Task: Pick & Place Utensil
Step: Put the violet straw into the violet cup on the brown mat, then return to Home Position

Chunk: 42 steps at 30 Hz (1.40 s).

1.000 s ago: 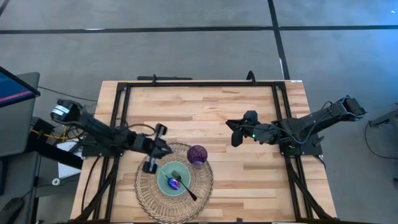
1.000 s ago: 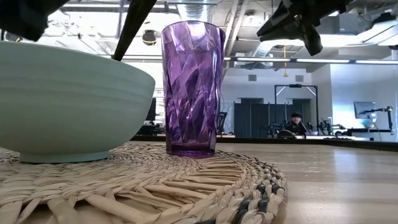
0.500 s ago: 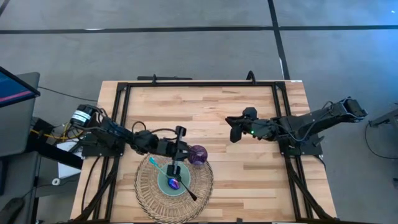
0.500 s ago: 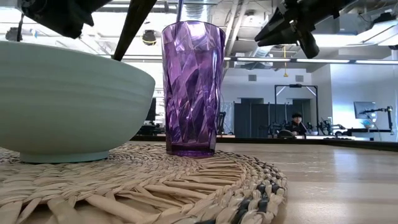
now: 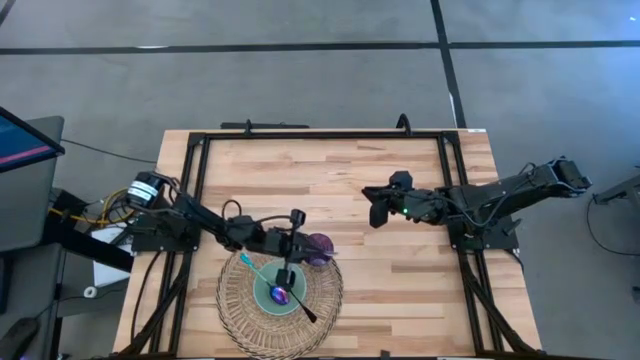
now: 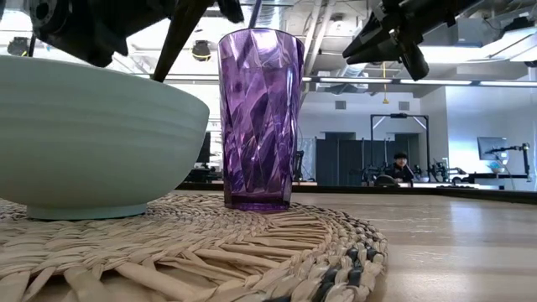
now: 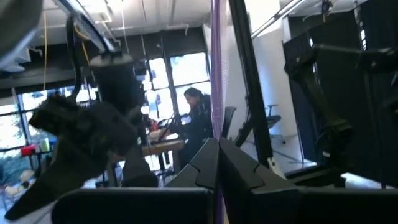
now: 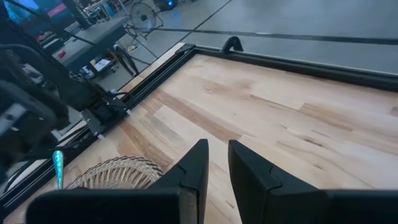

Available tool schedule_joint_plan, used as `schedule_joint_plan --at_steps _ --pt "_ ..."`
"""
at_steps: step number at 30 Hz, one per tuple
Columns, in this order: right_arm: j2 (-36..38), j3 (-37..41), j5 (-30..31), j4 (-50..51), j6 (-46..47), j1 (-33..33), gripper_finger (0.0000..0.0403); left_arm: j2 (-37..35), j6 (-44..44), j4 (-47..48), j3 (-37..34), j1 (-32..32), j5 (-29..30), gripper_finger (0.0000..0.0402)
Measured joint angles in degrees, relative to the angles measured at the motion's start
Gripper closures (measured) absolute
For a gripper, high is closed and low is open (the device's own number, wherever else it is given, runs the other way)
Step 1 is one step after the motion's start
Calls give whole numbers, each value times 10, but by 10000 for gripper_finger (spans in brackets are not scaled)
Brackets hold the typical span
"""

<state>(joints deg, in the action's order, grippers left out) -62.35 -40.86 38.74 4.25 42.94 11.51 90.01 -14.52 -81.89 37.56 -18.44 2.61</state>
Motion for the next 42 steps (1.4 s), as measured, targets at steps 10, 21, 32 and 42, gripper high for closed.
schedule_joint_plan --at_steps 10,21,32,42 --pt "0 0 -4 0 0 0 347 52 45 11 0 0 87 392" --pt "0 0 -4 0 0 0 347 53 77 26 0 0 114 317" --pt "0 0 -4 0 0 0 347 53 77 34 0 -2 115 295" --pt "0 0 -4 0 0 0 347 -57 42 69 -36 -14 119 314"
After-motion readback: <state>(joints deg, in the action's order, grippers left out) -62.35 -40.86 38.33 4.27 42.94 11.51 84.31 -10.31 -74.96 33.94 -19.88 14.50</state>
